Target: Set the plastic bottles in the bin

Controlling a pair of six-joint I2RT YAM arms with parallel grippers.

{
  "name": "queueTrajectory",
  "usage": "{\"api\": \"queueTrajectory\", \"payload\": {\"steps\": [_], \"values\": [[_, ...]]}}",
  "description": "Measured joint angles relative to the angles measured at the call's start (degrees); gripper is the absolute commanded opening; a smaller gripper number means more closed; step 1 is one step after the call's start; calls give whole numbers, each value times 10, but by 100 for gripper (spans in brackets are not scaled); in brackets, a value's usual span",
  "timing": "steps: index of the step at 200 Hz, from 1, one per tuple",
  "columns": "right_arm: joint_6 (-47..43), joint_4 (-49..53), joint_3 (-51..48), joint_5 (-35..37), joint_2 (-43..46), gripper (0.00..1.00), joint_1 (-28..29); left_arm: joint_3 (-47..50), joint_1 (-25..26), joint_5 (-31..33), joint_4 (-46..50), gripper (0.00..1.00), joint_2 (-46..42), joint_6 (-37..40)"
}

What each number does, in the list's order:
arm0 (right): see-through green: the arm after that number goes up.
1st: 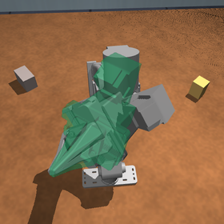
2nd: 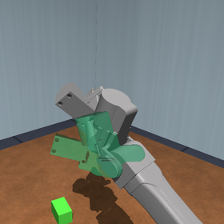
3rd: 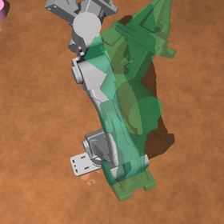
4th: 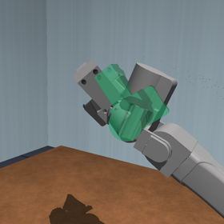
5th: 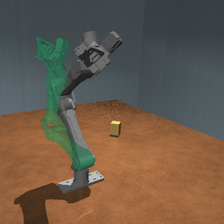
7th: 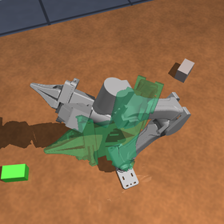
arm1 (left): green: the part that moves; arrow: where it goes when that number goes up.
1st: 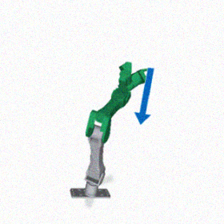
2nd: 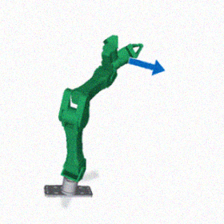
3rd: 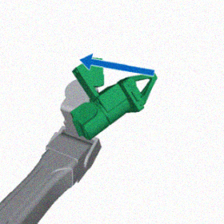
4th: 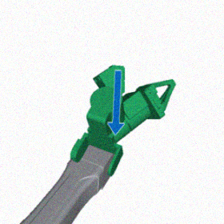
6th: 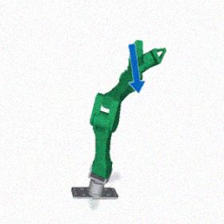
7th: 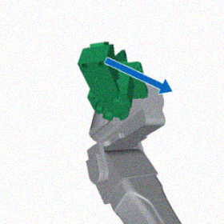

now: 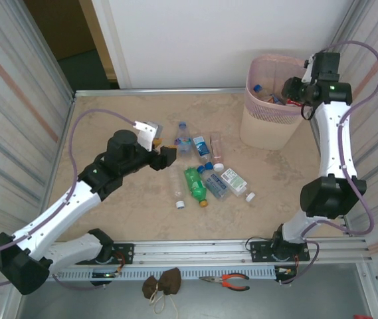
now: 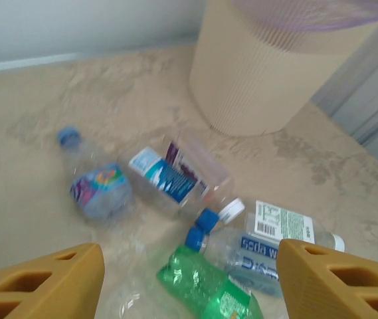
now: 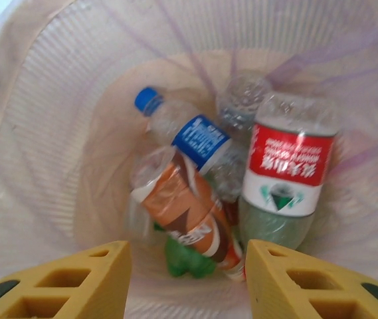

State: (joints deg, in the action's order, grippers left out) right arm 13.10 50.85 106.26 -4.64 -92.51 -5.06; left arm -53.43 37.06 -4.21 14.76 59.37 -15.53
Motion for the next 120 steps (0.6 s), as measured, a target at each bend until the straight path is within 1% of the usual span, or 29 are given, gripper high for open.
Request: {"api": "queueTrajectory", "payload": {"steps": [37,72,87,120], "values": [[5,-2,-54,-6,62,49,15,17,0,35,49,68,8,-103],[16,-11,-101,-14,122,49,22,18,4,50,110,68,56,-207],[18,-19,-118,-16,143,49,27,23,22,62,128,68,73,-244],[19,-33,-153,-29,170,49,33,26,82,85,155,67,99,-313]]}}
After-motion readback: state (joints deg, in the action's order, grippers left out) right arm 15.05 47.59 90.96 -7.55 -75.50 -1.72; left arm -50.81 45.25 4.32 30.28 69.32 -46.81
